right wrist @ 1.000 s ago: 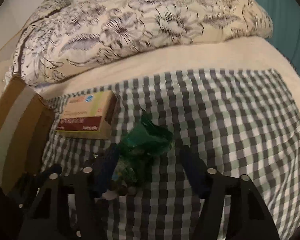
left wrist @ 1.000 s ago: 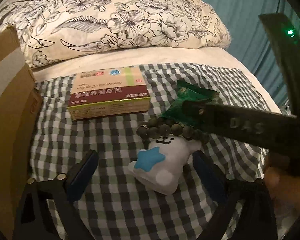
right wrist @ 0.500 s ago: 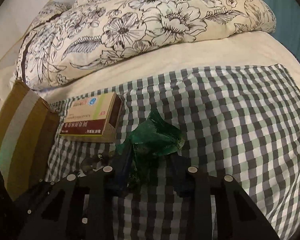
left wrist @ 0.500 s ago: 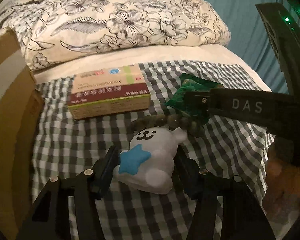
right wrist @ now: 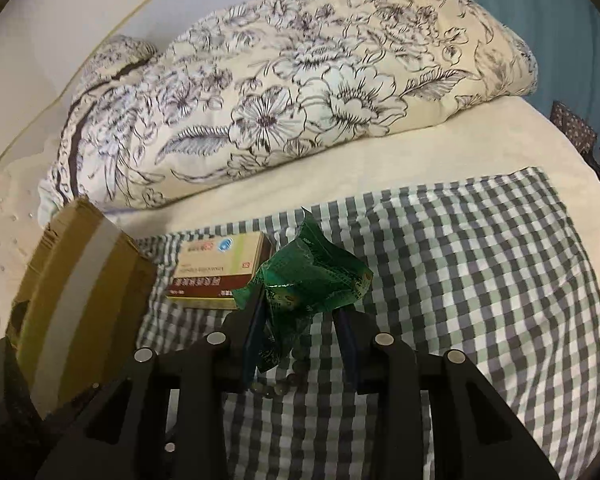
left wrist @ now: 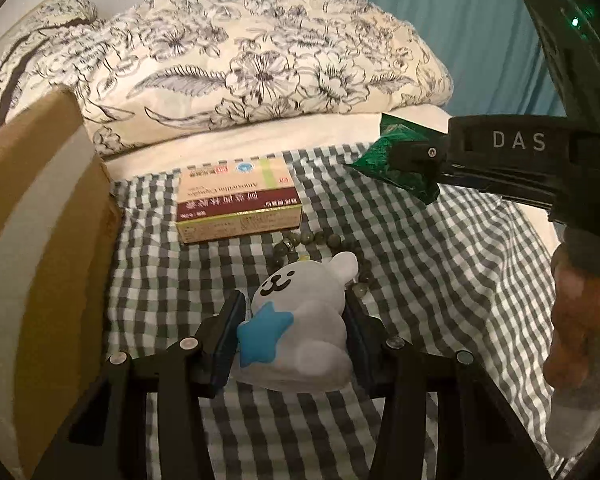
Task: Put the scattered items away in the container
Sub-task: 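Grasp the white bear plush with the left gripper while the right grasps the green wrapper, then carry the bear plush and green wrapper over the cardboard box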
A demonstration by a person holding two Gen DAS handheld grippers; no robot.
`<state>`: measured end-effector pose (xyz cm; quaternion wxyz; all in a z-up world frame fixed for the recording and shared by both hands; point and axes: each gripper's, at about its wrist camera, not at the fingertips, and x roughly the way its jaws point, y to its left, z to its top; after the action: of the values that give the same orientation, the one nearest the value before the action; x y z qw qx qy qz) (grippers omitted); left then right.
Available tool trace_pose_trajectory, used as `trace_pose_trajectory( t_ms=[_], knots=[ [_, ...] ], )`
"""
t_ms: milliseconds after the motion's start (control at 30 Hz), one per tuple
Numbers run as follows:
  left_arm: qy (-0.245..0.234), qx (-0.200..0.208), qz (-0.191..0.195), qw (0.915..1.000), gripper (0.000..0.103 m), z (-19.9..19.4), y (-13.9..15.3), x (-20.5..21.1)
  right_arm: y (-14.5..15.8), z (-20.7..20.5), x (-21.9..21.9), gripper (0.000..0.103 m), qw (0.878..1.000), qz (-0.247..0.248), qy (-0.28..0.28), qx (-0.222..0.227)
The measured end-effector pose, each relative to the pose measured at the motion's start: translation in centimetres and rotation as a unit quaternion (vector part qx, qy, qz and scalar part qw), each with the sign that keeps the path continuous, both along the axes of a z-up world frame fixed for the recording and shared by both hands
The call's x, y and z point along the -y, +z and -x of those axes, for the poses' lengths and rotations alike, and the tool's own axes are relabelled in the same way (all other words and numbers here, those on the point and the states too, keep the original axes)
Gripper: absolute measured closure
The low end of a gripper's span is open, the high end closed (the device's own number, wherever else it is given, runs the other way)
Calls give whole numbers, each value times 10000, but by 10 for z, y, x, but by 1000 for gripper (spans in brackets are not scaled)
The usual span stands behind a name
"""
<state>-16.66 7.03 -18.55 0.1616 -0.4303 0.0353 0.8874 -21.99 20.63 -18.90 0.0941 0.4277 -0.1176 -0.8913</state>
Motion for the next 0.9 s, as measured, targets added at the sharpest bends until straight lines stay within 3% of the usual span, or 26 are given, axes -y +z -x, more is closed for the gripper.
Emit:
trace_pose_trajectory(
  t_ms=[433,900],
  knots=[
    [224,-382,-104,9990,54,-30,44,18,42,-41,0,70,9986,307,-179,-390],
    [527,-848,-352,9944,54,-59,102,55,93,-93,22,70,9962,-103,-50,-862]
  ],
)
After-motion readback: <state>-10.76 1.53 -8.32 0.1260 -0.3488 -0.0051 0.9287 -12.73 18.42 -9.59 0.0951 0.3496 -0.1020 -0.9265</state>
